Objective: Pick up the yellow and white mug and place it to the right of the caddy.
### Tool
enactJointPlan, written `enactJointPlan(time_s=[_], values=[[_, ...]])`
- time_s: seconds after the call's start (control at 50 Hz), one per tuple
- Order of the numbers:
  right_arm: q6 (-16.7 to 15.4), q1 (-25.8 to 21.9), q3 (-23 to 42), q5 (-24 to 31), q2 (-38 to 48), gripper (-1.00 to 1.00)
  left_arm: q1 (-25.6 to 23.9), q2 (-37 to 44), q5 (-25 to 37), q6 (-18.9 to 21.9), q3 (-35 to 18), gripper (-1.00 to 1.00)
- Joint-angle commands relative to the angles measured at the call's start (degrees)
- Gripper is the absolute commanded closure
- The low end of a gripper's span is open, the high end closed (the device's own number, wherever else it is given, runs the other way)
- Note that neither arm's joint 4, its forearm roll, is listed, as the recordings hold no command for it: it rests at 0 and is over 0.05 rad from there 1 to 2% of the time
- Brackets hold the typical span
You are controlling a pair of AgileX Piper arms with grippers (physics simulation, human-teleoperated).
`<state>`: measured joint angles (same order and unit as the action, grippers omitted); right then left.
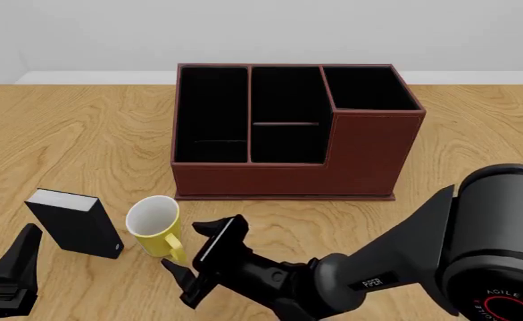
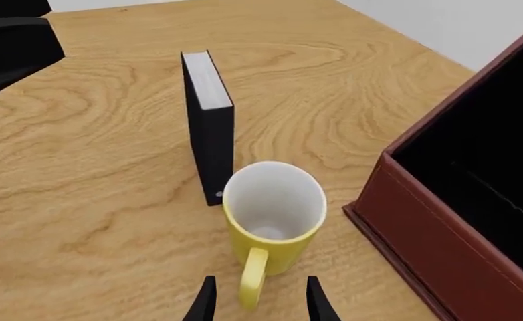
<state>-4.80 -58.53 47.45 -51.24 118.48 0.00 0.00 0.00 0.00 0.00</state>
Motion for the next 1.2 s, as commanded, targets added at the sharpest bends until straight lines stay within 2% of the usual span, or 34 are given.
enactJointPlan(time_s=[0.02,0.56,0.58,1.2], values=[[0.2,0.1,1.4,0.5,1.4,-1.00,0.0,0.0,0.0,0.0,0.0,-1.00],[0.0,0.0,3.2,1.6,2.3,-1.00,0.0,0.0,0.0,0.0,0.0,-1.00],[-0.3,0.1,3.2,1.5,2.2,1.00,0.0,0.0,0.0,0.0,0.0,-1.00],[-2.3,-0.2,0.5,-0.4,-0.2,1.00,0.0,0.0,0.0,0.0,0.0,-1.00]])
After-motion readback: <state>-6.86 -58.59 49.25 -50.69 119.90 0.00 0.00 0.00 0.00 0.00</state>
